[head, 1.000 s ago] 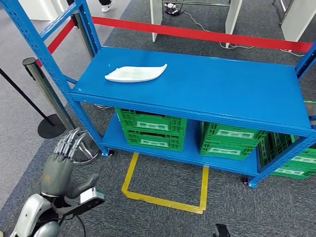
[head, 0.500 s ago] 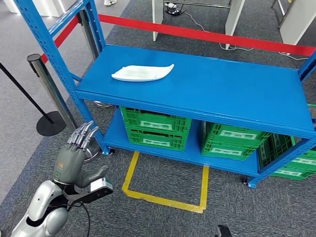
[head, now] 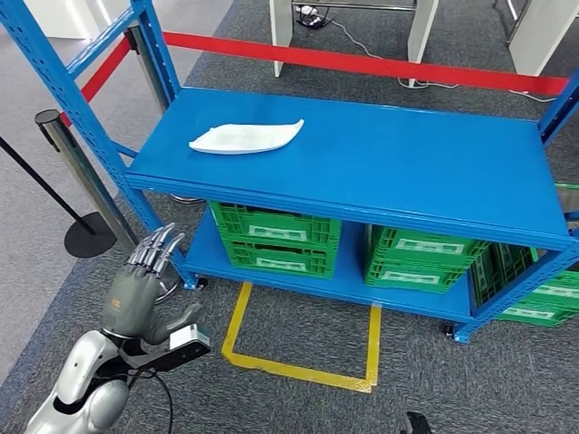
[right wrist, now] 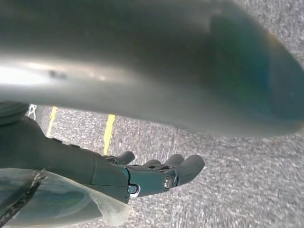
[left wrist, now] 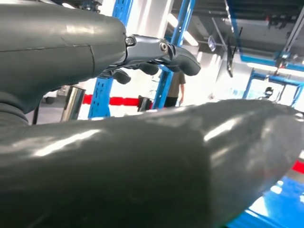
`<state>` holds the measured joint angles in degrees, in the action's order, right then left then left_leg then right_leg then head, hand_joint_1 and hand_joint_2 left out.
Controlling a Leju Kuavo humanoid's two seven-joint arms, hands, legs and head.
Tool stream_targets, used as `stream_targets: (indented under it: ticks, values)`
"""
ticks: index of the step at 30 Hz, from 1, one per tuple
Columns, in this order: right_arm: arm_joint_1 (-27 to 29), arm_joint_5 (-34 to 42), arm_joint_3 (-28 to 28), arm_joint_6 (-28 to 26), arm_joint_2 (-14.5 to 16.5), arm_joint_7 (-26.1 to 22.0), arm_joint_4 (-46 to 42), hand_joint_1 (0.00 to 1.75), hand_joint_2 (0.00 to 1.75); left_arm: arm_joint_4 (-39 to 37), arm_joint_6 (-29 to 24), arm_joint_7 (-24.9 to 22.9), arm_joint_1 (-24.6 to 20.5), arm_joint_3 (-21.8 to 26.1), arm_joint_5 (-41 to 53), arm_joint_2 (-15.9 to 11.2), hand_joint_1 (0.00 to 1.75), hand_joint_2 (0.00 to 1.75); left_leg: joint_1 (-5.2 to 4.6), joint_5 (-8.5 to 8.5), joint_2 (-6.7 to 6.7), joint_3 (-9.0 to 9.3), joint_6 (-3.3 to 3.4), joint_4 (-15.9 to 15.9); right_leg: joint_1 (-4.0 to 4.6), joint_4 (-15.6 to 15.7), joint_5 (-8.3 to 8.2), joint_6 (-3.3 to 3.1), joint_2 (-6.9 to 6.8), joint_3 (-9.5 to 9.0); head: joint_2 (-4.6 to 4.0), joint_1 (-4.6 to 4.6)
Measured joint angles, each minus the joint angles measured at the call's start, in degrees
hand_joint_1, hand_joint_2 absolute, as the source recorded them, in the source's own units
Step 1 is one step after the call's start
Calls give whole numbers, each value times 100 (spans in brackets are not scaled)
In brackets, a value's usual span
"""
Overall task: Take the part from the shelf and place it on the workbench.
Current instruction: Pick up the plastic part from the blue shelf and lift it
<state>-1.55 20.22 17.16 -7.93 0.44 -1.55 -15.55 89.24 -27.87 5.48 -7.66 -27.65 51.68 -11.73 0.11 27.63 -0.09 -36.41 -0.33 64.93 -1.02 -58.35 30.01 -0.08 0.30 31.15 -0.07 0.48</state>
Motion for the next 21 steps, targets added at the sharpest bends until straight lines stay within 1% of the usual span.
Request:
stream_targets:
  ticks: [1, 2, 4, 5, 6, 8, 9, 10, 12, 16, 17, 21]
  values:
    - [-6, 0, -3, 0, 0, -1, 1, 0, 0, -2, -2, 3, -3, -2, -1, -1, 0, 0, -13, -122, -1, 131, 31, -301, 6, 1, 12, 16, 6, -11, 0, -1]
    - [-10, 0, -6, 0, 0, -1, 2, 0, 0, -4, -3, 5, -8, -3, -1, -1, 0, 0, -26, -157, -1, 210, 60, -490, 13, 3, 19, 36, 7, -7, 0, 1]
    - [-12, 0, -9, 1, 0, -1, 4, 0, 0, -9, -5, 7, -19, -4, -1, -1, 0, 0, -44, -109, -4, 238, 104, -601, 23, 22, 16, 90, -1, 12, 0, 4]
    - [-11, 0, -10, 2, -1, 0, 5, 0, 0, -11, -7, 10, -23, -5, -1, -1, 0, 0, -37, -100, -6, 253, 102, -645, 27, 41, 21, 110, -10, 5, 0, 6]
    - [-12, 0, -11, 2, -1, -1, 7, 0, 0, -14, -9, 17, -30, -7, -1, -1, 0, 0, -27, -109, -9, 273, 76, -691, 35, 75, 4, 67, -15, -13, -1, 17]
    - [-26, 1, -15, 5, -4, -3, 10, 0, 0, -23, -15, 36, -43, -11, -3, -1, 0, 0, -14, -134, -12, 313, 19, -769, 48, 126, -11, -48, -20, -52, -2, 43]
    - [-29, 1, -16, 9, -5, -5, 12, 0, 0, -30, -17, 44, -49, -14, -5, -3, 0, 0, -20, -134, -11, 317, 7, -775, 47, 145, -28, -100, -21, -61, -2, 58]
    - [-28, 2, -17, 13, -5, -4, 14, 0, 0, -36, -17, 50, -52, -15, -7, -5, 0, 0, -29, -131, -12, 315, 14, -772, 40, 150, -26, -91, -23, -65, -2, 61]
    - [-19, 2, -19, 18, -4, -4, 19, 0, 0, -44, -19, 56, -53, -20, -9, -9, 0, 0, -48, -127, -11, 314, 33, -768, 23, 166, -38, -53, -23, -70, -2, 60]
    - [-19, 9, -23, 26, -4, -4, 32, 0, 0, -55, -19, 57, -57, -38, -16, -9, 0, 0, -72, -127, -9, 311, 67, -759, -7, 195, -55, 90, -21, -81, -2, 58]
    - [-18, 11, -24, 28, -4, -4, 34, 0, 0, -57, -19, 57, -58, -43, -19, -9, 0, 0, -75, -128, -9, 311, 73, -757, -11, 198, -57, 114, -22, -81, -2, 57]
    - [-18, 15, -39, 32, -4, -4, 39, 0, 0, -61, -19, 57, -61, -57, -25, -9, 0, 0, -77, -133, -9, 311, 89, -756, -14, 199, -61, 140, -23, -78, -2, 56]
